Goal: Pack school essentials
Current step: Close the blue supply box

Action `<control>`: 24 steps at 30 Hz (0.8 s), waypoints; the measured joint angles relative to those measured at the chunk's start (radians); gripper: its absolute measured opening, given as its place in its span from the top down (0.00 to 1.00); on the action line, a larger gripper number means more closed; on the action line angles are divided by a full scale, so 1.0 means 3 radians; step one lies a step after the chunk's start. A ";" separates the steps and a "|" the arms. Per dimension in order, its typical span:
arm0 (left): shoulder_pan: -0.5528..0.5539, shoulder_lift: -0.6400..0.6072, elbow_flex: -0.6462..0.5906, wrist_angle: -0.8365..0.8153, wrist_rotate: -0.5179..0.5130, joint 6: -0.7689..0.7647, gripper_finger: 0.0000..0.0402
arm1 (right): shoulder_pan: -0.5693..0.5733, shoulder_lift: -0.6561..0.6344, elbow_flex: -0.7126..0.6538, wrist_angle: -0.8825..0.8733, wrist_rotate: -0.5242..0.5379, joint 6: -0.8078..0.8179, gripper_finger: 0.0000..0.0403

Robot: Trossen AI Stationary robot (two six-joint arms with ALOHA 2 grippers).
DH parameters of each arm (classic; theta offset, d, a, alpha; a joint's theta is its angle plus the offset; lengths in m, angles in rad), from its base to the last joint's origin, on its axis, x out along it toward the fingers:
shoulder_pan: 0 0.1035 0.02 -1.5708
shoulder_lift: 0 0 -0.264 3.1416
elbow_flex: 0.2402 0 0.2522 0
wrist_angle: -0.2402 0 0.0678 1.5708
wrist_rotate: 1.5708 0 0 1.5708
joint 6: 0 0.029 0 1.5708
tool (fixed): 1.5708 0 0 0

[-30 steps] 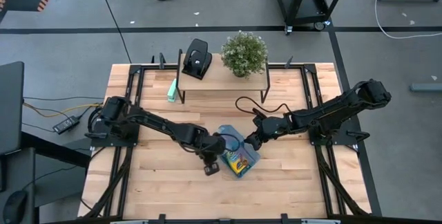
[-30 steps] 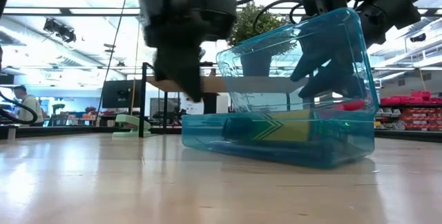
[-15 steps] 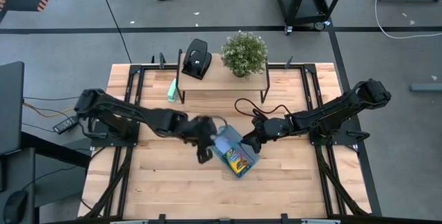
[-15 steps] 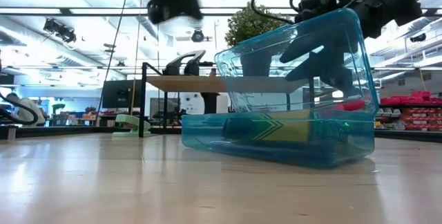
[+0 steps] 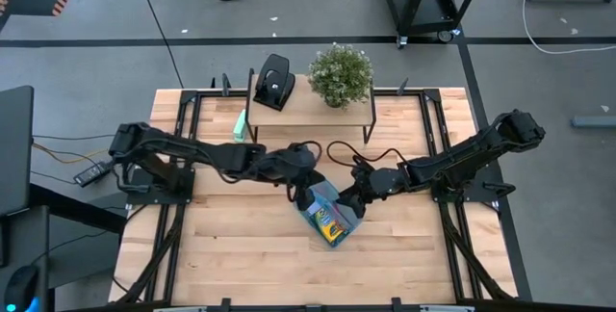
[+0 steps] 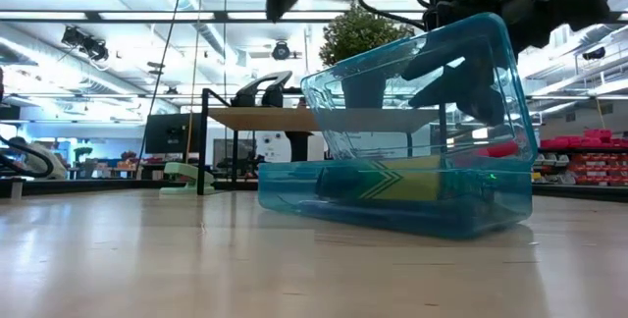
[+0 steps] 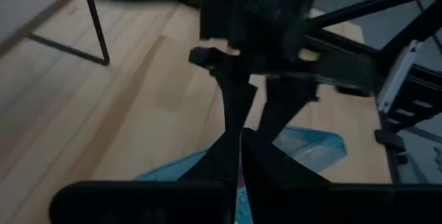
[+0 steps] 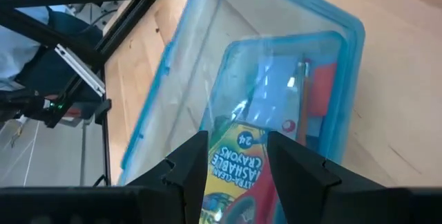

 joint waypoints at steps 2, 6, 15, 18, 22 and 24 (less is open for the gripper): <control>0.0021 0.0091 0.0000 0.0012 0.0000 -0.0087 0.94 | 0.0000 0.0000 0.0025 0.0001 0.0006 -0.0033 0.61; 0.0033 0.0272 0.0000 0.0060 0.0004 -0.0296 0.96 | 0.0000 0.0000 0.0060 -0.0067 0.0092 -0.0074 0.61; 0.0004 0.0548 0.0003 -0.0015 0.0538 -0.0334 0.95 | -0.0001 0.0000 0.0064 -0.0166 0.0097 -0.0072 0.61; -0.0051 0.0546 0.0005 -0.0131 0.0567 -0.0331 0.94 | -0.0001 0.0000 0.0064 -0.0189 0.0098 -0.0073 0.61; -0.0126 0.0546 0.0004 -0.0332 0.0574 -0.0322 0.96 | -0.0001 0.0000 0.0064 -0.0195 0.0094 -0.0022 0.61; -0.0175 0.0566 0.0004 -0.0439 0.0578 -0.0277 0.97 | -0.0001 -0.0003 0.0064 -0.0194 0.0047 0.0018 0.61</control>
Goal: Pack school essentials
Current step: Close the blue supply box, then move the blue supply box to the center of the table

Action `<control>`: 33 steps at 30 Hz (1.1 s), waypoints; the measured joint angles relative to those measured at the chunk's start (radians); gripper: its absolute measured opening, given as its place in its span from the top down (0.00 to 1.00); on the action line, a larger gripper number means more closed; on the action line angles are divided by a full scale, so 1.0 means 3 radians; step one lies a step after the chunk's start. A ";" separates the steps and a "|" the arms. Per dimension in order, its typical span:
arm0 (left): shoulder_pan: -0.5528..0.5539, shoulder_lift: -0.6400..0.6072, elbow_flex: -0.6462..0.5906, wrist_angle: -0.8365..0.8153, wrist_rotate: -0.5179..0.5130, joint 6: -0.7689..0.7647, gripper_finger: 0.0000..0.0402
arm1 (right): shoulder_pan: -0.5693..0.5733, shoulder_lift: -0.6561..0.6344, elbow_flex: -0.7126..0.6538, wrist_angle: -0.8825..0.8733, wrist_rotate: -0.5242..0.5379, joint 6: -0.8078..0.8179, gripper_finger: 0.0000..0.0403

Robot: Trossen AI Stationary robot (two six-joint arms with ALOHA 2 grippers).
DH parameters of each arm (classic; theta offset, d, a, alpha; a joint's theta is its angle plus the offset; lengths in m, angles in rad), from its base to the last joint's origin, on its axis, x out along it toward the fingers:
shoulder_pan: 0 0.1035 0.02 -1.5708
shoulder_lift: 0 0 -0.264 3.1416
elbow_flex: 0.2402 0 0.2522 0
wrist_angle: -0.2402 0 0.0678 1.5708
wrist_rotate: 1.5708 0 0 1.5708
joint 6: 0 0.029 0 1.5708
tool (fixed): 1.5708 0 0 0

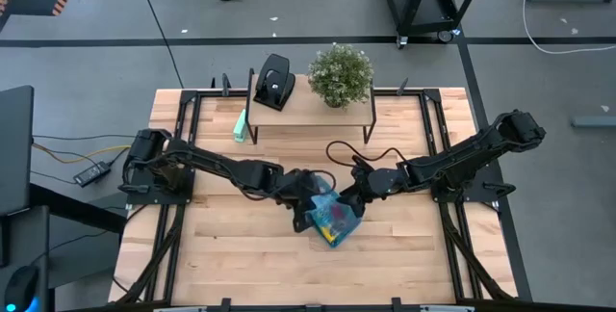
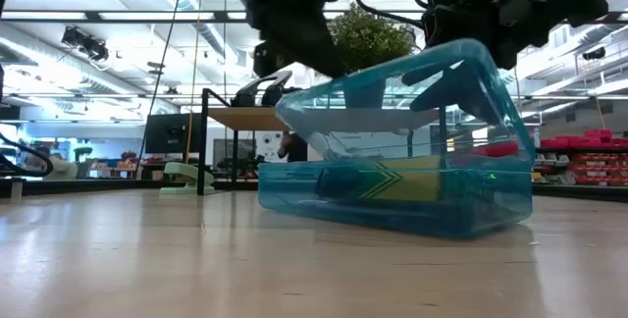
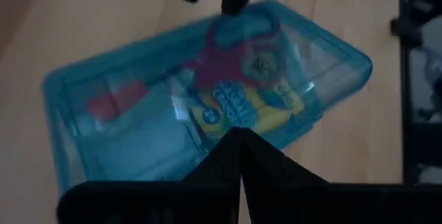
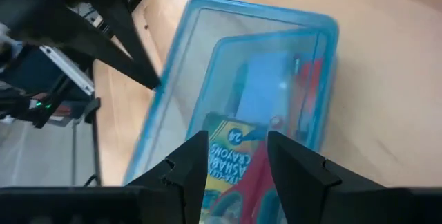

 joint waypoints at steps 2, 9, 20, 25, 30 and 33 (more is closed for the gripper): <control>-0.0046 0.0061 0.0003 -0.0030 -0.0001 0.0040 0.97 | 0.0000 -0.0002 0.0000 0.0010 -0.0074 0.0042 0.61; -0.0150 0.0414 0.0000 0.0020 -0.0015 0.0137 0.93 | 0.0000 -0.0003 0.0104 0.0017 -0.0428 0.0060 0.61; -0.0168 0.0569 0.0013 0.0164 -0.0030 0.0102 0.93 | 0.0000 -0.0006 0.0331 -0.0254 -0.0478 -0.0190 0.61; -0.0146 0.0447 0.0055 0.0047 -0.0014 0.0050 0.94 | 0.0000 -0.0006 0.0331 -0.0284 -0.0608 -0.0181 0.61; -0.0103 0.0238 0.0099 0.0086 -0.0019 0.0112 0.92 | -0.0001 -0.0071 0.0332 -0.0343 -0.0880 -0.0025 0.61; -0.0056 0.0197 0.0095 0.0048 -0.0023 0.0114 0.93 | 0.0000 -0.0175 0.0332 -0.0417 -0.0966 0.0096 0.61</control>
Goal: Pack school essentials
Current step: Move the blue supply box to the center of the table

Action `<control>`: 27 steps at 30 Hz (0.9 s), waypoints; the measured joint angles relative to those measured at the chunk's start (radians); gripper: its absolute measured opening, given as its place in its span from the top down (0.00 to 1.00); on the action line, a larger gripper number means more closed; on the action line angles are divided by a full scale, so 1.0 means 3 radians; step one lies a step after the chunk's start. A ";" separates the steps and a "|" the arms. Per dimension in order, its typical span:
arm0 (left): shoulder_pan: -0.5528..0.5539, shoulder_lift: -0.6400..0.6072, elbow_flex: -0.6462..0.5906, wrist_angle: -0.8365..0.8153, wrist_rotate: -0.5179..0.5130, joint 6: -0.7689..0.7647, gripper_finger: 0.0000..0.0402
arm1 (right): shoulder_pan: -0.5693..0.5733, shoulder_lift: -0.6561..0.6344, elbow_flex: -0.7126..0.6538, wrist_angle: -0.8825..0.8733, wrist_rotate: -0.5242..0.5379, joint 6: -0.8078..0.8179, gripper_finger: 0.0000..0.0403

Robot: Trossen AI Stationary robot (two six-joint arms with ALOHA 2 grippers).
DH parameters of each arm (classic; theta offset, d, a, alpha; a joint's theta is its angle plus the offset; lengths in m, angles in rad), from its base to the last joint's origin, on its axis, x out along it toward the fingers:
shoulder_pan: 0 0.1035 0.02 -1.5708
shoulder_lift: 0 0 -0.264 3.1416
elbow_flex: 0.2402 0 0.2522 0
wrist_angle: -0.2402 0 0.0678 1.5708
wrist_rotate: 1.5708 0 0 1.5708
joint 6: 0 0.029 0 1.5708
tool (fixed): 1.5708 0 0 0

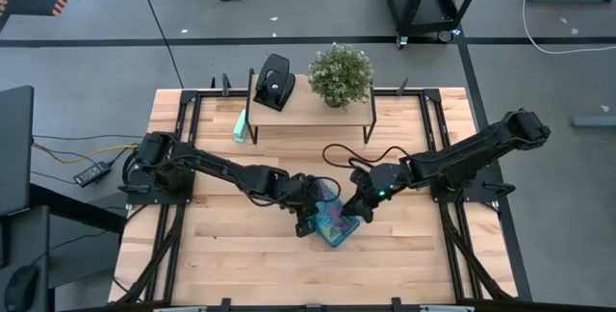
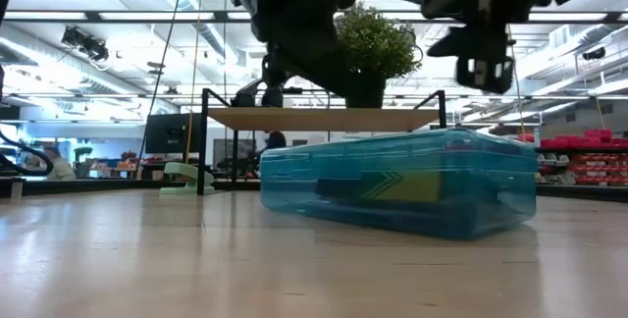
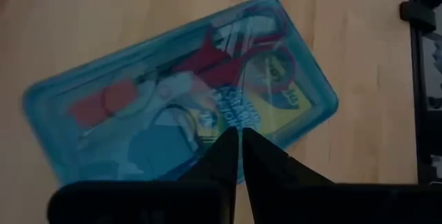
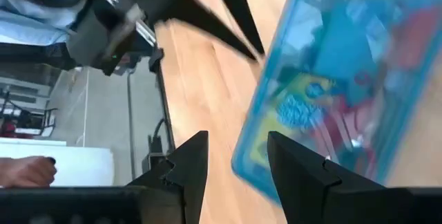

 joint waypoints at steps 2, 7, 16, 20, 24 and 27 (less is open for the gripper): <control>0.0036 -0.0040 -0.0003 -0.0004 -0.0037 0.0031 0.94 | 0.0000 -0.0102 0.0000 -0.0144 -0.0005 0.0097 0.61; 0.0137 -0.0067 0.0002 -0.0035 -0.0377 0.0453 0.95 | 0.0039 -0.0353 0.0000 -0.0801 0.0188 0.0207 0.61; 0.0468 0.0121 0.0003 -0.0055 -0.0126 0.0697 0.95 | 0.0217 -0.0238 0.0003 -0.0946 0.0545 -0.0045 0.61; 0.0453 0.0121 0.0005 -0.0045 0.0027 0.0701 0.98 | 0.0315 -0.0028 0.0243 -0.0949 0.0557 -0.0351 0.62; 0.0365 0.0077 0.0005 -0.0081 0.0075 0.0722 0.98 | 0.0419 0.0268 0.0687 -0.1170 0.0640 -0.0934 0.68; 0.0264 0.0073 0.0007 -0.0166 0.0112 0.0760 0.97 | 0.0473 0.0504 0.0987 -0.1524 0.0775 -0.1098 0.74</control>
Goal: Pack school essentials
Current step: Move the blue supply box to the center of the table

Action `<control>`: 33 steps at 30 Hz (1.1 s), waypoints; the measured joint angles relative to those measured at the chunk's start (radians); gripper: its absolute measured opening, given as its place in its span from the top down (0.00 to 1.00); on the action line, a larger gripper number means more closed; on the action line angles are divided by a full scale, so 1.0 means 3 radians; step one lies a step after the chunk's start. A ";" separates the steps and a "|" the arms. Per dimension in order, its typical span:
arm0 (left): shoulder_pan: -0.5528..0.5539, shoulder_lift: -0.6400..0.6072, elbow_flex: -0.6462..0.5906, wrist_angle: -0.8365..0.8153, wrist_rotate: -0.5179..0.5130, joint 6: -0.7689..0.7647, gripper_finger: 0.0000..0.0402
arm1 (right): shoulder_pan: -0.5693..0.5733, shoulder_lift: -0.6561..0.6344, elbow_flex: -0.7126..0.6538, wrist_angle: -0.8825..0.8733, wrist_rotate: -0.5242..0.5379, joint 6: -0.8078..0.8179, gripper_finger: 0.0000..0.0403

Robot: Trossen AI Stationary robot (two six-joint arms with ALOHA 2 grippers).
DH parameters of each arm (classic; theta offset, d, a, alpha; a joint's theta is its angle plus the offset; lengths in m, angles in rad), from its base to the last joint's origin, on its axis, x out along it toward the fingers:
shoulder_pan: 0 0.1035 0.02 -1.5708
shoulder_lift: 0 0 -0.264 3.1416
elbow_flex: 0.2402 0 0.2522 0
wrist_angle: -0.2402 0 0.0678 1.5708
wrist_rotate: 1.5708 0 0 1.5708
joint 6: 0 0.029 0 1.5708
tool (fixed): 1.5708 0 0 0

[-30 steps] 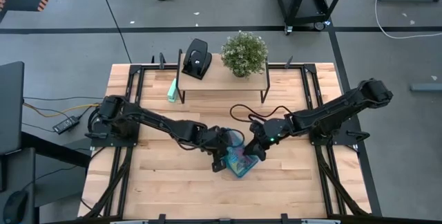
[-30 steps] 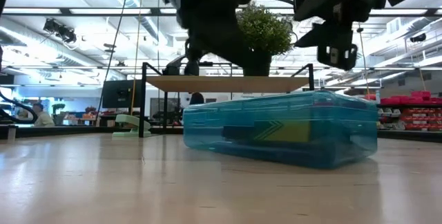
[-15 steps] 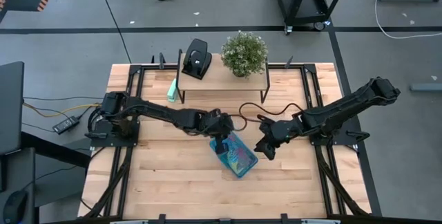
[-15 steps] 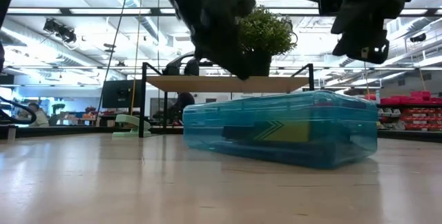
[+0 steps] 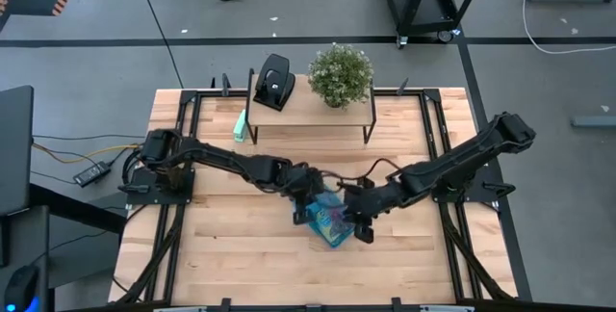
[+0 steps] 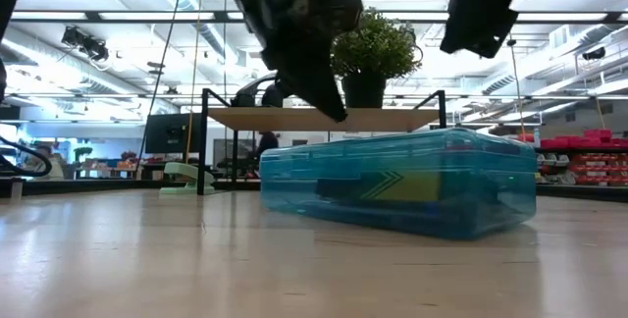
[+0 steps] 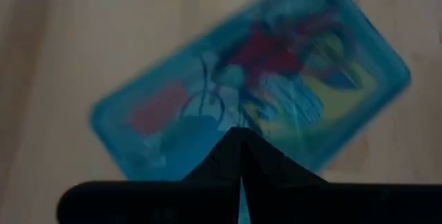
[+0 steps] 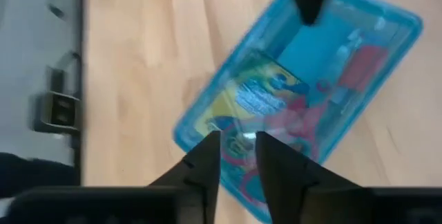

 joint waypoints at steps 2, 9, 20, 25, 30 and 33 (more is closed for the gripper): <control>-0.0068 0.0003 -0.0002 -0.0045 0.0009 0.0041 0.97 | 0.0007 0.0152 0.0111 -0.0123 0.0028 -0.0010 0.80; -0.0129 0.0030 -0.0031 -0.0040 0.0000 0.0061 0.98 | 0.0007 0.0475 0.0161 -0.0070 0.0028 0.0277 0.98; -0.0009 0.0035 -0.0149 0.0111 -0.0132 0.0021 0.98 | 0.0019 0.0707 0.0163 0.0254 0.0083 0.0413 0.98; 0.0000 0.0037 -0.0149 0.0173 -0.0128 0.0020 0.99 | 0.0020 0.0775 0.0162 0.0268 0.0117 0.0415 0.98; 0.0000 0.0036 -0.0208 0.0040 -0.0126 -0.0007 0.97 | 0.0019 0.0775 0.0070 0.0284 0.0141 0.0420 0.98; -0.0019 0.0024 -0.0262 -0.0044 -0.0107 -0.0099 0.99 | 0.0022 0.0773 -0.0017 0.0314 0.0113 0.0440 0.98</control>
